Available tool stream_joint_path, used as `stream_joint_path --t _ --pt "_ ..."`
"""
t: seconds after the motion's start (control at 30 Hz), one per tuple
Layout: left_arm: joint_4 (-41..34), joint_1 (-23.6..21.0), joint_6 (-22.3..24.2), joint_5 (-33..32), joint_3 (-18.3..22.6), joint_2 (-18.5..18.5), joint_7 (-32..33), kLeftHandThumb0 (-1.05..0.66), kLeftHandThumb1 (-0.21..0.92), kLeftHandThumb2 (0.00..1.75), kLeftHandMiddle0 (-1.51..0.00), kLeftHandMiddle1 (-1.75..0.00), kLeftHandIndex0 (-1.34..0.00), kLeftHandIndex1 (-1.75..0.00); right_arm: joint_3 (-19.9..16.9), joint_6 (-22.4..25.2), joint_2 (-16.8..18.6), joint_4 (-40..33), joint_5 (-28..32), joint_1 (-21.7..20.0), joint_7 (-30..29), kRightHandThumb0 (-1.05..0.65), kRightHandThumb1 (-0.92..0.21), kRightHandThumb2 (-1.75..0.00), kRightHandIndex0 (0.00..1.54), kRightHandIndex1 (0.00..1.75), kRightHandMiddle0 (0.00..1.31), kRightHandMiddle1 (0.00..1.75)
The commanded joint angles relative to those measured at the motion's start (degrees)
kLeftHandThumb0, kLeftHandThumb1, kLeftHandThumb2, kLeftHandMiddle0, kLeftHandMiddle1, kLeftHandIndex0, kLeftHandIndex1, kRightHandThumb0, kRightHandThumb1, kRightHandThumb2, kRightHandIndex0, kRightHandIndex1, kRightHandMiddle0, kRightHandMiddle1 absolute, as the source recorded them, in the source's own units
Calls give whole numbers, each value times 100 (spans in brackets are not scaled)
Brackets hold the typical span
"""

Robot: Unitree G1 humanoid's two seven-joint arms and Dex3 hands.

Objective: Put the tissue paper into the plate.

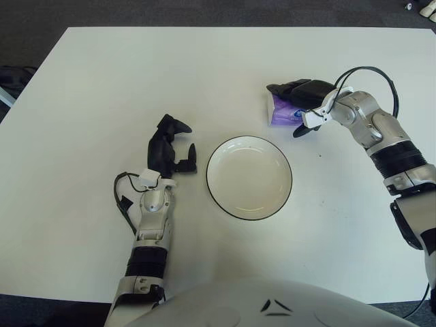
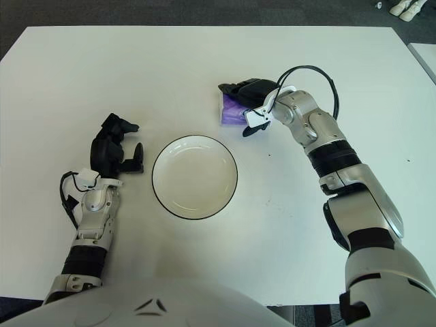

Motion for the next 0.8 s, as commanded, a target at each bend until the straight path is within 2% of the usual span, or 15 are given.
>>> stream_joint_path --t 0.0,0.27,0.47,0.77 --pt "441 556 133 2 29 -22 13 -1 6 159 -83 -164 -59 -175 158 -88 139 389 -130 52 -247 -104 -46 -67 0 0 0 0" --pt "510 537 60 -30 49 -6 -28 -1 6 161 -81 -170 -58 -175 384 -114 378 931 -194 65 -658 -101 -44 -71 0 0 0 0" --pt "510 545 48 0 64 4 -10 -1 7 161 -78 -174 -57 -175 558 -58 698 1563 -158 116 -873 -100 -45 -74 0 0 0 0" --pt "468 567 96 74 76 -8 82 -1 8 159 -77 -172 -57 -175 651 148 1201 2579 40 151 -735 -96 -46 -78 0 0 0 0"
